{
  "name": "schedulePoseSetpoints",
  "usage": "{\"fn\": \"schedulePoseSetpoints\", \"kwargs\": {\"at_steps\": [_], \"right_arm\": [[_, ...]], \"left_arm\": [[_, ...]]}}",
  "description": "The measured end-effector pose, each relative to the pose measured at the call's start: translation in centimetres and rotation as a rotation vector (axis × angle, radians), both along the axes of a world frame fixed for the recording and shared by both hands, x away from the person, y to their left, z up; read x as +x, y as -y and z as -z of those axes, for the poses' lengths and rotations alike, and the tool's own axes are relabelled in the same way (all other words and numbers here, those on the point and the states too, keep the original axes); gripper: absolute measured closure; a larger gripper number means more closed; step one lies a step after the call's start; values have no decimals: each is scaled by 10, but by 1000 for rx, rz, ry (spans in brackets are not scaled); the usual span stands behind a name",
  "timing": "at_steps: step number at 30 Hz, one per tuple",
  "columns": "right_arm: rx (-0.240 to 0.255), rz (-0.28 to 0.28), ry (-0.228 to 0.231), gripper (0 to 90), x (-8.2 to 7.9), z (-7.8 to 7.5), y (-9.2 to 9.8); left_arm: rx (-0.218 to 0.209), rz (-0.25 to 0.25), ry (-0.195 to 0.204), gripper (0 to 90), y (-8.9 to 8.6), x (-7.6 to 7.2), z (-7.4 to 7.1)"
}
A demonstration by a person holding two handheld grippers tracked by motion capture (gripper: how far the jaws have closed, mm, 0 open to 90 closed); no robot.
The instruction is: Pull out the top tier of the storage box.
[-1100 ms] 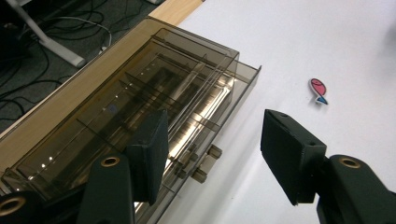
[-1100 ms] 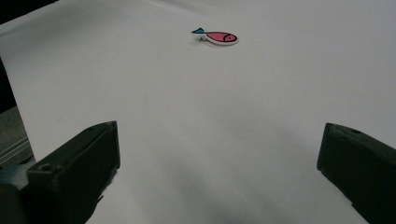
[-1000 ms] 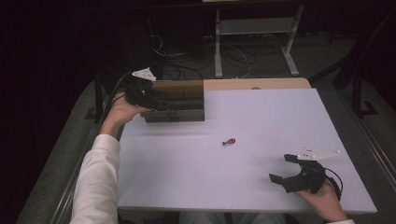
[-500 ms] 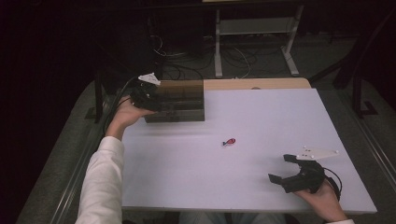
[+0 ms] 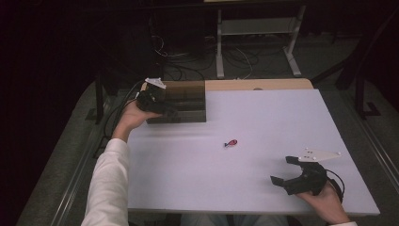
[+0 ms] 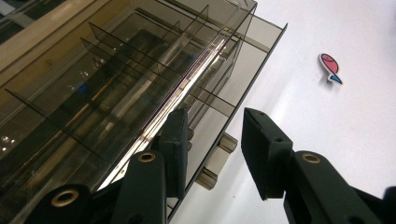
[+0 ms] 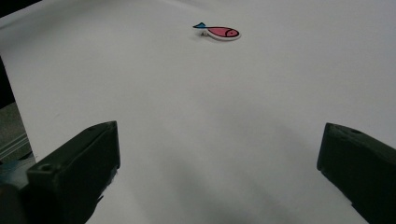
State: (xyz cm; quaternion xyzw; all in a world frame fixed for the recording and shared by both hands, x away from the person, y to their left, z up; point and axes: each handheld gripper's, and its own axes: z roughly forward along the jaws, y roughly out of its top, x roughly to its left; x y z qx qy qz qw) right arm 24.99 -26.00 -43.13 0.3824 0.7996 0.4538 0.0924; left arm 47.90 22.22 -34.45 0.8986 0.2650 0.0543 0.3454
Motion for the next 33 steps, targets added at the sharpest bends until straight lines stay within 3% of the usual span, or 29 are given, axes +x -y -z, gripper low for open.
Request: {"fn": "schedulePoseSetpoints", "kwargs": {"at_steps": [4, 17, 33], "right_arm": [[-3, -2, -2, 0, 1, 1, -1], [-9, -4, -7, 0, 2, 2, -2], [-9, -4, -7, 0, 3, 2, -2]], "left_arm": [[0, 2, -27, 622, -1, 3, 3], [-101, -5, -99, 693, -16, 8, 17], [-70, 6, -120, 702, -12, 2, 16]]}}
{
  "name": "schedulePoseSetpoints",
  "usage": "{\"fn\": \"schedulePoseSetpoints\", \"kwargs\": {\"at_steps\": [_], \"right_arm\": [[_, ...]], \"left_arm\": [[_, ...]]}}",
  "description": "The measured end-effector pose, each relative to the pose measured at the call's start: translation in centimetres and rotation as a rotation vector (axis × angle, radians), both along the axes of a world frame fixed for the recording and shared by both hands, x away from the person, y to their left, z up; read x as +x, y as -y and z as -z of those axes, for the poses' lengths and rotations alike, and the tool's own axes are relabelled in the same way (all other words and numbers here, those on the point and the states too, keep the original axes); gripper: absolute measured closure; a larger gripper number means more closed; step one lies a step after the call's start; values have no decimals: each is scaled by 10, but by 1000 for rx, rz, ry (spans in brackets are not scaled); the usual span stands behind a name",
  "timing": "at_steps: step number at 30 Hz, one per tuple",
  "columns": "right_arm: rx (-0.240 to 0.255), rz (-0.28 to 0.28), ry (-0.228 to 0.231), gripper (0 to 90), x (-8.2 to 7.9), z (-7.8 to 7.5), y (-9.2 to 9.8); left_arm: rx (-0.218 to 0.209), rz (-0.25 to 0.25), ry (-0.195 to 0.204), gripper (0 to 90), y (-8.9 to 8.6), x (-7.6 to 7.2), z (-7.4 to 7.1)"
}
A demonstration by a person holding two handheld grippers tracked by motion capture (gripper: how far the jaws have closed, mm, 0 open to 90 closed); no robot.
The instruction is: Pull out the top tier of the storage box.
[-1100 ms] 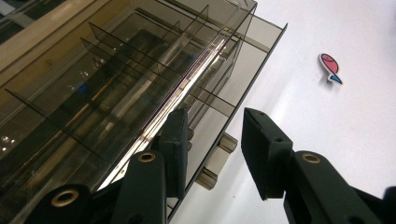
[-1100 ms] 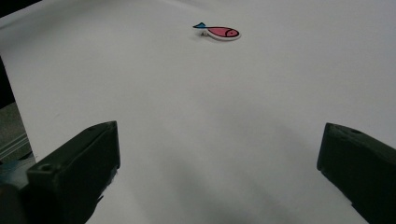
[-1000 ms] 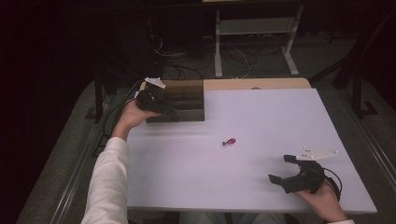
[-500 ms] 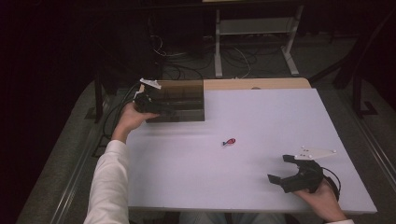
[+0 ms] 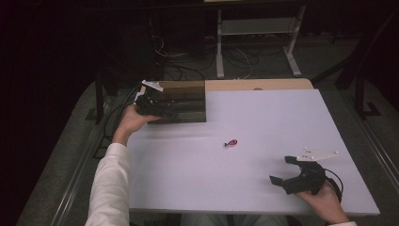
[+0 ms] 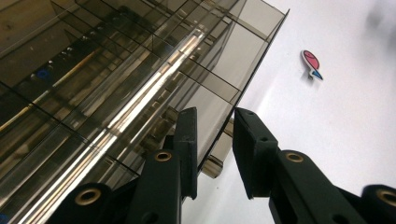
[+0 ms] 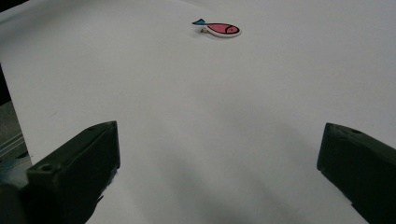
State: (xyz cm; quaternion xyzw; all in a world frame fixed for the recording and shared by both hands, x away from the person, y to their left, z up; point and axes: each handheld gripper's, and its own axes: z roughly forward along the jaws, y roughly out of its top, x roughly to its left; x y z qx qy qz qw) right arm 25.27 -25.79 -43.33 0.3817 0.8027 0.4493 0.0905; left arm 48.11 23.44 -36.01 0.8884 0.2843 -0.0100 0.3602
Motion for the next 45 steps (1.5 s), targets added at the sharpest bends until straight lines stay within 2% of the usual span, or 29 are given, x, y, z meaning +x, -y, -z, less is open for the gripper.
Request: {"fn": "schedulePoseSetpoints", "kwargs": {"at_steps": [4, 10, 17, 25, 28, 37, 45], "right_arm": [[1, 2, -1, 0, 0, 0, 0], [-1, 0, 0, 0, 0, -1, 0], [1, 1, 4, 0, -1, -1, 0], [2, 1, 5, 0, -1, -2, 0], [6, 9, 7, 0, -1, -2, 2], [5, 8, 6, 0, -1, -2, 1], [10, 13, 8, 0, -1, -3, 2]], "left_arm": [[1, 8, 10, 703, 0, -4, 0], [-19, -2, 11, 702, -3, -9, 2], [-13, 4, 14, 702, -3, -14, 2], [-29, -10, 25, 700, -4, -22, 3], [-50, -16, 31, 700, -8, -26, 5], [-66, -22, 36, 693, -11, -35, 6], [-124, -47, 35, 701, -15, -41, 11]]}}
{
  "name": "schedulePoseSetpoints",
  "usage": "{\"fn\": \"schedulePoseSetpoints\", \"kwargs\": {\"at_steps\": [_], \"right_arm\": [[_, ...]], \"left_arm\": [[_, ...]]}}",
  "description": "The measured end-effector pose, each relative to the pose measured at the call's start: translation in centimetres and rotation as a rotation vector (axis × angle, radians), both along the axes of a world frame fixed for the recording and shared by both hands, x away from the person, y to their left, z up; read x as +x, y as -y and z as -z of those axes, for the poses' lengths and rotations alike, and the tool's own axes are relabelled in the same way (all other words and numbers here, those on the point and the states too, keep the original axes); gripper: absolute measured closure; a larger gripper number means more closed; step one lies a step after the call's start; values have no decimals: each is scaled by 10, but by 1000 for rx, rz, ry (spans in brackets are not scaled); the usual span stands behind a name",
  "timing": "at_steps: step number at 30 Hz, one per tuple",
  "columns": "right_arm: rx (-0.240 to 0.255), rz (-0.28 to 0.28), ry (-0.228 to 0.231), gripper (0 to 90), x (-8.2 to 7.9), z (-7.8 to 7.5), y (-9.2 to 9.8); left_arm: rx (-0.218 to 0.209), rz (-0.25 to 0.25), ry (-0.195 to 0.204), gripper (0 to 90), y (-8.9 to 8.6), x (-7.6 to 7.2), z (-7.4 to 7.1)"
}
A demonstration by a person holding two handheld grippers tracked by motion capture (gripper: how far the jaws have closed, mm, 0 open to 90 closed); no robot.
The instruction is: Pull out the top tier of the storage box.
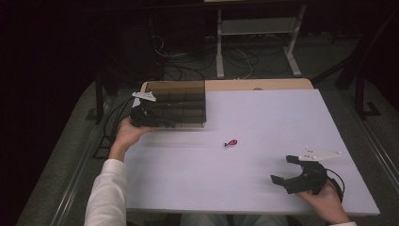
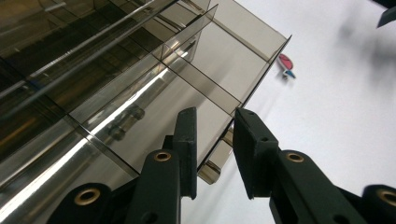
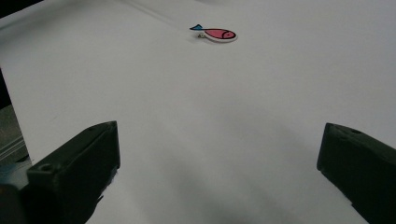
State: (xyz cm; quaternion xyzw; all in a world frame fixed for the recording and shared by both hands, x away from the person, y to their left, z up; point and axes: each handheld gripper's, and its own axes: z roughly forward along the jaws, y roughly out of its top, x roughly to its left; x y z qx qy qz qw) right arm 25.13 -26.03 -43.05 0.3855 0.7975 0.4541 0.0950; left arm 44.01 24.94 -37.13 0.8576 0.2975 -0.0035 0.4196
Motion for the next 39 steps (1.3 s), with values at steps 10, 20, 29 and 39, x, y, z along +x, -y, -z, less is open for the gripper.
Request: {"fn": "schedulePoseSetpoints", "kwargs": {"at_steps": [10, 20, 29, 39], "right_arm": [[1, 2, 1, 0, 0, 0, 0], [1, 2, 1, 0, 0, -1, 0], [4, 2, 4, 0, -1, -1, 1], [5, 2, 5, 0, -1, -1, 1]], "left_arm": [[-52, -2, -16, 725, -1, -5, 5], [-43, 4, -8, 717, 3, -9, 3], [-51, 3, 22, 665, 4, -14, -2], [-67, -18, 41, 589, 2, -19, -8]]}}
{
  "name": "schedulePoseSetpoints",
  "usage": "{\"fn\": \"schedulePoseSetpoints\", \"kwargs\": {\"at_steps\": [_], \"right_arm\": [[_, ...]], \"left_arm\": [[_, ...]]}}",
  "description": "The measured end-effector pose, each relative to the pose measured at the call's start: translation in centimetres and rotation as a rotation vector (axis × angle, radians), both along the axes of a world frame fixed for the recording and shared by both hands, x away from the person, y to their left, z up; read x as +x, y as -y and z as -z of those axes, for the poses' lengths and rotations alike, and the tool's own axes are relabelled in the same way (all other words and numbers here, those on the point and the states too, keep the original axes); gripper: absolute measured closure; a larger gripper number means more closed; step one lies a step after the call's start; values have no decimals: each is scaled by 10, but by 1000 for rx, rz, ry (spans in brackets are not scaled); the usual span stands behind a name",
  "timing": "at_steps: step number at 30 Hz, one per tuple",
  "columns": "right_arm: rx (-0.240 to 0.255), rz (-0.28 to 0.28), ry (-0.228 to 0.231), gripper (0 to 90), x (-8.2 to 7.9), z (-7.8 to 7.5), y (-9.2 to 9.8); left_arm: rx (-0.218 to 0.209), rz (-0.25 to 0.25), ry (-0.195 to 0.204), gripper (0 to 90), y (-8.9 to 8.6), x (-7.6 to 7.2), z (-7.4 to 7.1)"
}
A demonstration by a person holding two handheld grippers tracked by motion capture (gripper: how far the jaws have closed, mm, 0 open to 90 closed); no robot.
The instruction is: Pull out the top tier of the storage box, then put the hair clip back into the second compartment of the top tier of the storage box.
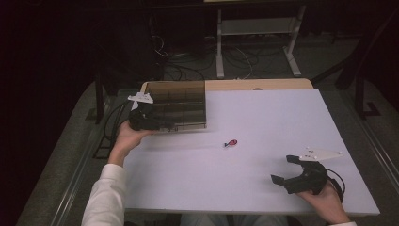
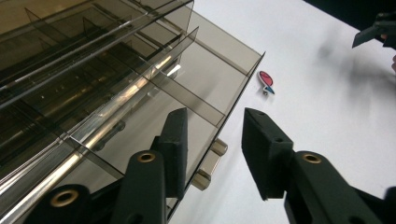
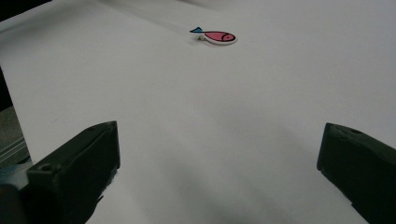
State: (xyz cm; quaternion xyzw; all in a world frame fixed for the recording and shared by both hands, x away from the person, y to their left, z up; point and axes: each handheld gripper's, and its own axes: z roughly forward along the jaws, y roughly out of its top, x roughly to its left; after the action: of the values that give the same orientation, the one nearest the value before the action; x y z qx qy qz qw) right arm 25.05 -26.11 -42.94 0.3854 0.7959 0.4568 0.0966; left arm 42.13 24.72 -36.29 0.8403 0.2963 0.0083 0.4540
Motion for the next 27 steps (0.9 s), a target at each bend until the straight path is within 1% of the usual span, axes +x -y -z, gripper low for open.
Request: {"fn": "schedulePoseSetpoints", "kwargs": {"at_steps": [5, 6, 9, 10, 11, 12, 14, 19, 20, 21, 22, 25, 26, 27], "right_arm": [[2, 1, 1, 0, 0, 0, 0], [3, 2, 1, 0, 0, 0, 0], [4, 2, 3, 0, 0, 0, 1], [5, 3, 4, 0, 0, 0, 1], [5, 3, 5, 0, -1, 0, 1], [6, 4, 4, 0, -1, -1, 1], [7, 4, 6, 0, -1, -1, 1], [14, 10, 6, 0, -1, -2, 2], [13, 11, 6, 0, -1, -1, 3], [13, 11, 6, 0, -1, -1, 3], [16, 15, 8, 0, -1, -1, 4], [19, 17, 7, 0, -1, -2, 4], [21, 17, 9, 0, -2, -2, 5], [21, 17, 9, 0, -2, -2, 5]], "left_arm": [[-10, -7, 0, 542, 3, -2, -2], [-9, -14, 9, 527, 4, -4, -4], [-11, -17, 13, 495, 6, -5, -6], [-21, -30, 15, 474, 8, -7, -8], [-21, -30, 15, 460, 8, -7, -8], [-38, -42, 11, 441, 9, -8, -10], [-53, -48, 9, 412, 10, -9, -12], [-69, -64, 10, 338, 14, -12, -16], [-75, -84, 13, 316, 16, -12, -18], [-75, -84, 13, 302, 16, -12, -18], [-89, -96, 11, 290, 18, -13, -20], [-100, -102, 15, 275, 21, -14, -23], [-108, -105, 21, 254, 24, -15, -25], [-108, -105, 21, 249, 24, -15, -25]]}}
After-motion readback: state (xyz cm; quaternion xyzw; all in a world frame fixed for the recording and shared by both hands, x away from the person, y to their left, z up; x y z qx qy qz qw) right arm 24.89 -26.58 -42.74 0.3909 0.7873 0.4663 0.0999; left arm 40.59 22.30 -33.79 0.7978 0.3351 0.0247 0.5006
